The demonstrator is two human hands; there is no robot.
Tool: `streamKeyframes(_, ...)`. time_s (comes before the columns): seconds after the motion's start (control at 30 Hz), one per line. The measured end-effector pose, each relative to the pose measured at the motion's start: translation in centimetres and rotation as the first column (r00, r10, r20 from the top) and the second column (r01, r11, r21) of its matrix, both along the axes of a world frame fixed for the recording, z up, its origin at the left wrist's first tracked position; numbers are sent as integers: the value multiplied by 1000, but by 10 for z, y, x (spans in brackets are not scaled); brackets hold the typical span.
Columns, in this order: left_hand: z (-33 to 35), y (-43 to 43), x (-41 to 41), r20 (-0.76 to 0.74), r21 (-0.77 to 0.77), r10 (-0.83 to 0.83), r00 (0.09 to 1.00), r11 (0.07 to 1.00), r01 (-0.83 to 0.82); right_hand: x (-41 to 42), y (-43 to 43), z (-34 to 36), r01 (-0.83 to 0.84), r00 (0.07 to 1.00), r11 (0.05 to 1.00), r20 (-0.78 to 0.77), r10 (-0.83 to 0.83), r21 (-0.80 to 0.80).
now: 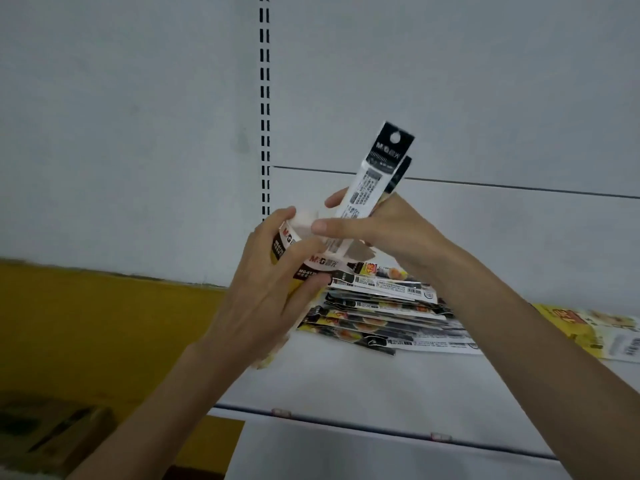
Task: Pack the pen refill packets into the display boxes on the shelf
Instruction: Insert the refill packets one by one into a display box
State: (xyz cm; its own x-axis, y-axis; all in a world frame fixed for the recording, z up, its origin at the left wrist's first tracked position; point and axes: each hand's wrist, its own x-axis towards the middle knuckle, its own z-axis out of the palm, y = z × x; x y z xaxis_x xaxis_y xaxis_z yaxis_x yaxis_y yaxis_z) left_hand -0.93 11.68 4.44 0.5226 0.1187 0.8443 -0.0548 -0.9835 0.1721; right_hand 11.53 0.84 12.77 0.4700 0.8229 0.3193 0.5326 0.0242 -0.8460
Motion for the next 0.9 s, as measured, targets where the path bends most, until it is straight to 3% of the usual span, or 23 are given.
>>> streamKeyframes(0.13,-2,10,-11,-21,4,38,999,999,-38,3,-2,14,-39,997,999,-61,40,33)
streamKeyframes(0.23,-3,15,-17,13,-15,63,998,998,-63,6,-2,18,-32,992,975,-112,58,220)
streamKeyframes(0.3,-6,17,-20,55,-74,86,995,994,-82,17,-2,9,49,997,939,-74,-25,339)
streamKeyframes(0.37,-10,17,-22,92,-152,123,988,982,-109,41,-1,-17,179,957,951,180,-228,251)
streamKeyframes(0.4,-12,16,-22,100,-176,137,985,977,-118,55,-2,-36,250,902,962,335,-274,115)
streamKeyframes(0.47,-15,13,-22,95,-199,142,985,973,-121,81,-5,-76,322,853,922,488,-183,-217)
streamKeyframes(0.53,-16,12,-22,77,-207,142,987,971,-124,96,-6,-105,320,842,865,535,-72,-387)
streamKeyframes(0.7,-15,6,-24,-9,-183,212,977,960,-210,112,0,-113,382,706,854,708,-23,-353)
streamKeyframes(0.9,-13,-2,-17,5,-129,306,952,944,-303,125,3,-108,308,725,875,688,37,-372)
